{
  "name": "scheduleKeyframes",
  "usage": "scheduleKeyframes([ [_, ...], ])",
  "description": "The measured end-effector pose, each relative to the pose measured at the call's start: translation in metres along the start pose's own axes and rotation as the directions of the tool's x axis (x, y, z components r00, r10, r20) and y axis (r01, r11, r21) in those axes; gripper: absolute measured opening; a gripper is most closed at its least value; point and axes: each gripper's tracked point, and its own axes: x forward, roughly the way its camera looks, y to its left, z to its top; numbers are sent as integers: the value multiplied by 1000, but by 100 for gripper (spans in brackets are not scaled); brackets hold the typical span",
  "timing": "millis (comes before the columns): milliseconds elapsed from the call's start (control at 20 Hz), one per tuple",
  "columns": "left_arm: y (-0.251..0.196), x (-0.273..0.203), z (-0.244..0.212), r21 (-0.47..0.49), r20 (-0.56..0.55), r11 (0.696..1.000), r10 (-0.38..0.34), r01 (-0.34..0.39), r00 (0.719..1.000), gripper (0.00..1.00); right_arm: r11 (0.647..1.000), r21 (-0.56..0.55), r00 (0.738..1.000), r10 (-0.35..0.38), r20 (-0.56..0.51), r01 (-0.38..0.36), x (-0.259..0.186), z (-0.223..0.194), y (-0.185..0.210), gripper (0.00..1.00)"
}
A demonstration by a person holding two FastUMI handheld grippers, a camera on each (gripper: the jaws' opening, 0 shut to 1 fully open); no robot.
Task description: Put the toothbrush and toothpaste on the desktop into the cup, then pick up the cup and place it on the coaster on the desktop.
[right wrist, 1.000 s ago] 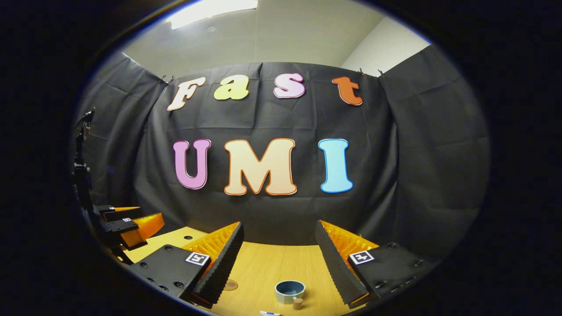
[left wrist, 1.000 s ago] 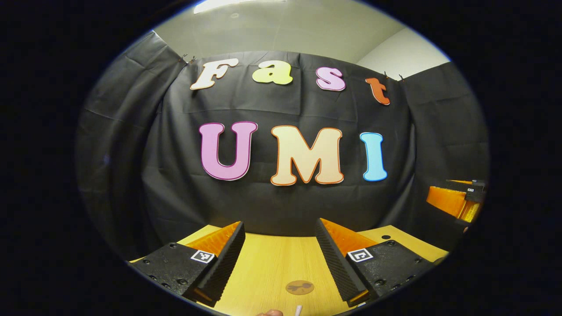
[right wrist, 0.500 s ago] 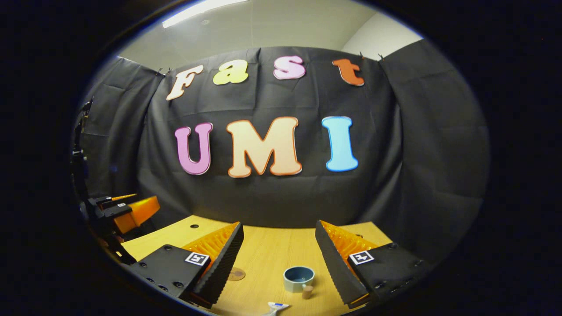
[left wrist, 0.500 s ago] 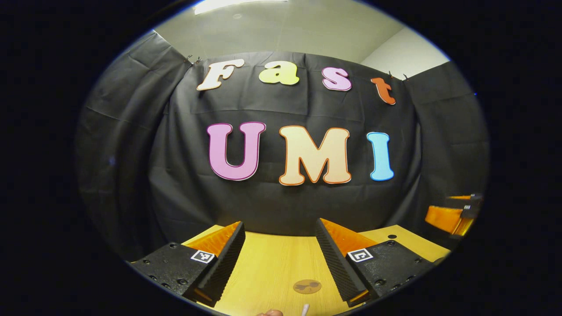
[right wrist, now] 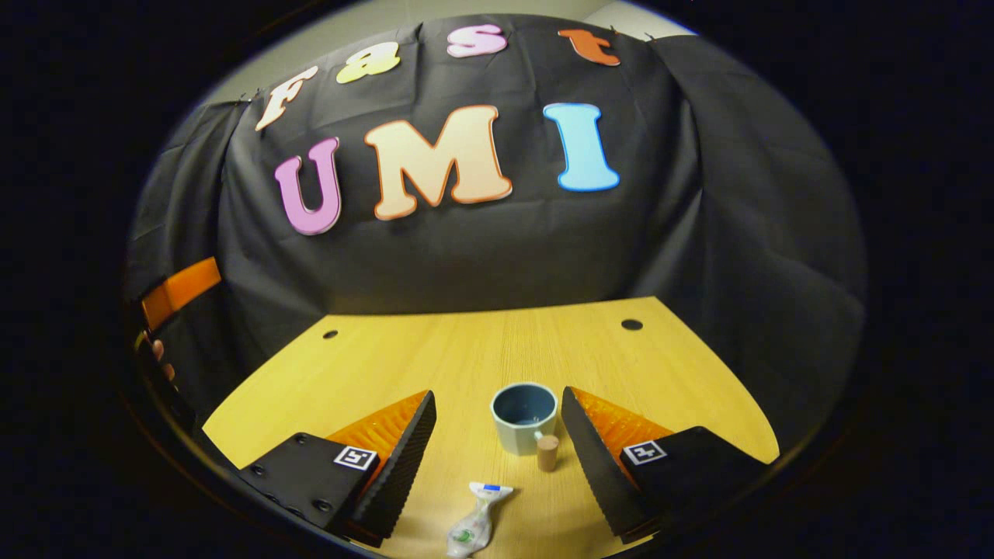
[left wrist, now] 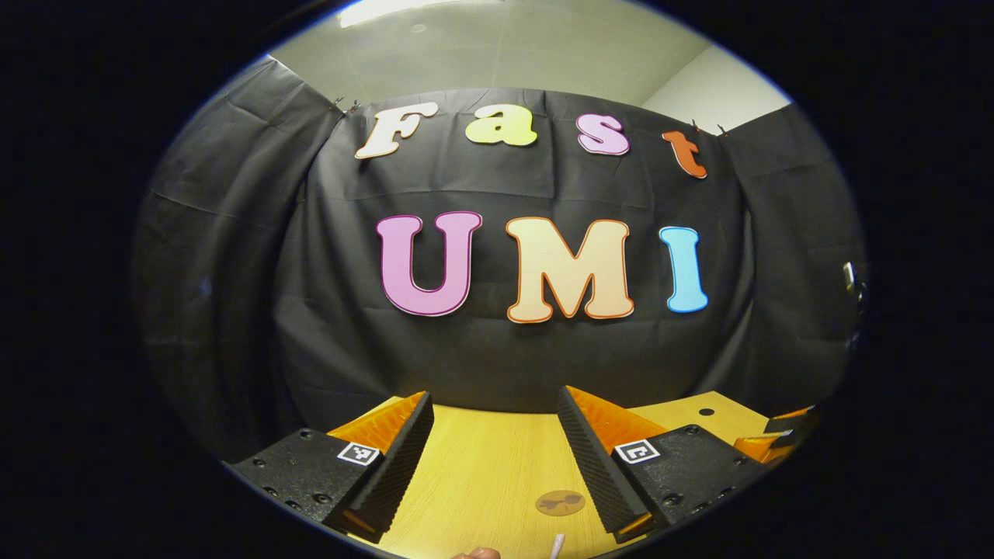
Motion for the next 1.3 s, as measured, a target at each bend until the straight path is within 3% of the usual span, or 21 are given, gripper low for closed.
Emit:
scheduleKeyframes([
  [150, 4, 0, -2, 6, -5, 1000, 3, -3, 1000, 94, 1000, -3, 988, 17, -153, -17, 8, -51, 2, 96],
  [200, 5, 1, -2, 5, -8, 1000, 4, -4, 1000, 93, 1000, -17, 978, 8, -207, -12, 9, -68, 2, 99],
  [300, 7, 1, -7, 7, -17, 1000, 7, -7, 1000, 93, 999, -31, 965, 7, -262, -16, 12, -86, 3, 95],
  [450, 9, -1, -12, 8, -29, 1000, 8, -8, 1000, 94, 999, -50, 941, -8, -337, -10, 16, -115, 2, 99],
  [600, 11, -3, -19, 17, -42, 1000, 7, -6, 999, 94, 998, -70, 907, -29, -420, -1, 20, -143, 0, 95],
  [850, 11, -4, -29, 28, -73, 1000, 1, 1, 997, 94, 997, -74, 850, -29, -526, -11, 26, -181, 8, 100],
  [1050, 7, -1, -36, 35, -93, 999, -9, 13, 996, 94, 994, -104, 826, -42, -563, -21, 33, -195, 11, 89],
  [1150, 4, 1, -38, 37, -99, 999, -16, 19, 995, 94, 991, -133, 817, -59, -573, -22, 32, -198, 6, 72],
  [1200, 3, 1, -39, 37, -104, 999, -19, 23, 994, 94, 988, -147, 817, -56, -574, -36, 34, -198, 6, 70],
  [1300, -1, 3, -46, 39, -121, 999, -26, 31, 992, 94, 986, -148, 813, -29, -581, -70, 32, -198, 8, 50],
])
